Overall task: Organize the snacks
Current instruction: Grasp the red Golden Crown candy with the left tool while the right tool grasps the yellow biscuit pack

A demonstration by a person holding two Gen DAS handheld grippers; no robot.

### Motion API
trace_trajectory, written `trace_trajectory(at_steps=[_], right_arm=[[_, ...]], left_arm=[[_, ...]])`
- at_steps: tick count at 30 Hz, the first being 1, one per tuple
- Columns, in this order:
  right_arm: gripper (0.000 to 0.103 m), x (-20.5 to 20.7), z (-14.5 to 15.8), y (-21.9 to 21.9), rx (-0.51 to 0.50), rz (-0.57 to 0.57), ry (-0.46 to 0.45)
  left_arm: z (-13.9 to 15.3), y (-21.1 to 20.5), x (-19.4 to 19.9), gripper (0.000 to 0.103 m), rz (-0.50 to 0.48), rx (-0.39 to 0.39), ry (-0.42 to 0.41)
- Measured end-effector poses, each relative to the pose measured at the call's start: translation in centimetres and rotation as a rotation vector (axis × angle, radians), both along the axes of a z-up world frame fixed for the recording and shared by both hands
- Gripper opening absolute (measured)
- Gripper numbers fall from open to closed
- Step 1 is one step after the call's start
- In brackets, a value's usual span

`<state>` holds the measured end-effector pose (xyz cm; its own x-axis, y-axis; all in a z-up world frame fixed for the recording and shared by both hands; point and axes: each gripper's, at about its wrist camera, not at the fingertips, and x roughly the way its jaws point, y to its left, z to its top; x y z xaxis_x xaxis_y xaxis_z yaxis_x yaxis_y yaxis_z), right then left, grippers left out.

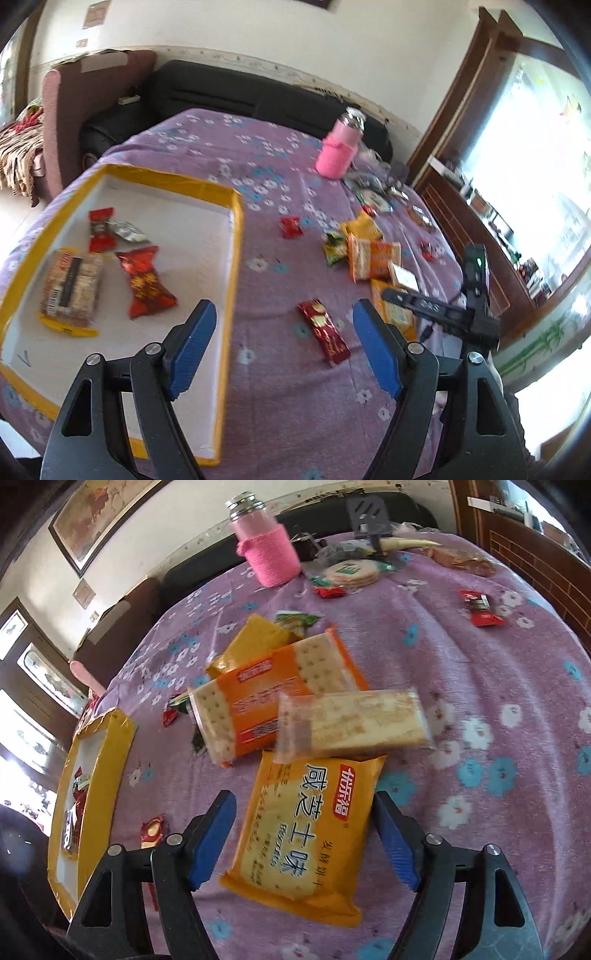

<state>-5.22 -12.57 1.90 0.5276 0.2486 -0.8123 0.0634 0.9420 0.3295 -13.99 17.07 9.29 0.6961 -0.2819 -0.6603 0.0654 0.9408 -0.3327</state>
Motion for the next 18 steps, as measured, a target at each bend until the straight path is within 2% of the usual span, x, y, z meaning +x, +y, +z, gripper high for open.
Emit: trace_trajectory(at_steps=[7,11,16,18], right_arm=[[0.081,0.7,-0.2,3.2,-0.154,0.037,0.001],[0.083,0.3,-0.6,4.3,-0.24,0.066,-0.016],[0.085,0.2,-0.9,4.8,-0.294,0.097,-0.04],[0.081,0.0,-1.0,5.2,-0.328,0.108,-0.056]], left_arm=[[-2.1,-4.1,1.4,0.077,-0.088,0.046,0.074],[-2.9,-5.1,2.0,0.077,-0.104,0.06,0.104],[-4.1,-6.0,2.8,0.077,-0.108,0.082,0.143],[-4.5,-6.2,3.0,0.077,-0.11,0.081,0.153]])
